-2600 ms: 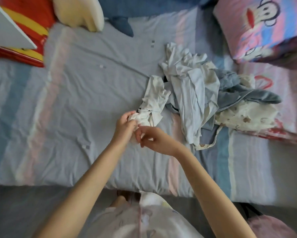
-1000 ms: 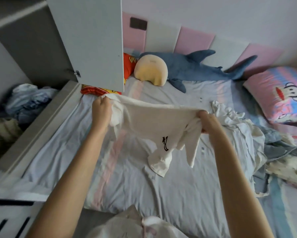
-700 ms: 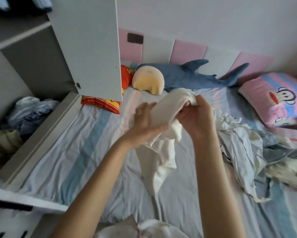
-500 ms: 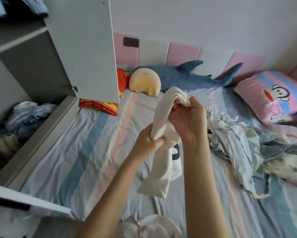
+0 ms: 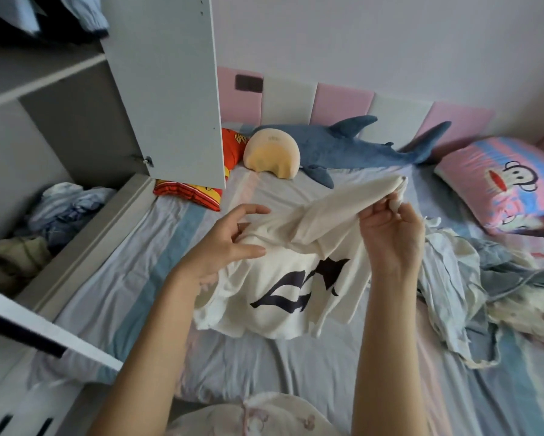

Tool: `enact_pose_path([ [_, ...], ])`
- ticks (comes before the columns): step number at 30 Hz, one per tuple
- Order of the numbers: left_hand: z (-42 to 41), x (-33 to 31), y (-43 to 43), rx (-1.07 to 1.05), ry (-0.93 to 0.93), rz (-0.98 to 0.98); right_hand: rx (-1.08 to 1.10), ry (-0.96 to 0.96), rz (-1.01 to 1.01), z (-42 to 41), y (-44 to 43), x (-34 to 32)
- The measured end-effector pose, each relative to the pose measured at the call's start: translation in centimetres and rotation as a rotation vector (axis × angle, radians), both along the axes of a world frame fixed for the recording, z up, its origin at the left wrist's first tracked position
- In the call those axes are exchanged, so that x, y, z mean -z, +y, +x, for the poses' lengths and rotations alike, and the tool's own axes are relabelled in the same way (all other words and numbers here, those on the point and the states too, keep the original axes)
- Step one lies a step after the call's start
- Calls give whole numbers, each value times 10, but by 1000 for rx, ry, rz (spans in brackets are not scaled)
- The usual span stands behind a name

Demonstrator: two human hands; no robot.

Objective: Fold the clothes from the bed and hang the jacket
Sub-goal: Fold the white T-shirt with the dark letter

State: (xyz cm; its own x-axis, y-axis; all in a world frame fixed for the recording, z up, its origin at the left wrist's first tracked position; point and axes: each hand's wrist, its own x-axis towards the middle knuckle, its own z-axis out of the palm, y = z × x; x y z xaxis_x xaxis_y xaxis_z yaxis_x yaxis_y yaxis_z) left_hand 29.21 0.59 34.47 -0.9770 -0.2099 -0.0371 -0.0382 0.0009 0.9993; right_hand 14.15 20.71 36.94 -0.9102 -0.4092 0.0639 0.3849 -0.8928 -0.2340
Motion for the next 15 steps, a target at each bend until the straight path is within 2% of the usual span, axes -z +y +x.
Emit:
enact_pose_path([
  [2,1,-5,-2,-100,21,36,6,-17,-18,1,5,3],
  [5,-3,-11,-10,-448,32,101,26,-84,6,0,7,6],
  [8,-1,-19,-12,-536,144,193,-37,-58,40,1,3,9],
  [9,-1,-22,-9,-534,178,187,-63,-10,119,2,-1,7],
  [12,-3,-32,4,-562,237,137,-51,193,558,7,-12,-3],
  [13,-5,-34,9,-571,249,114,-4,301,719,11,-15,-6],
  [15,-9,-39,19,-586,283,18,91,654,1036,21,-19,-14],
])
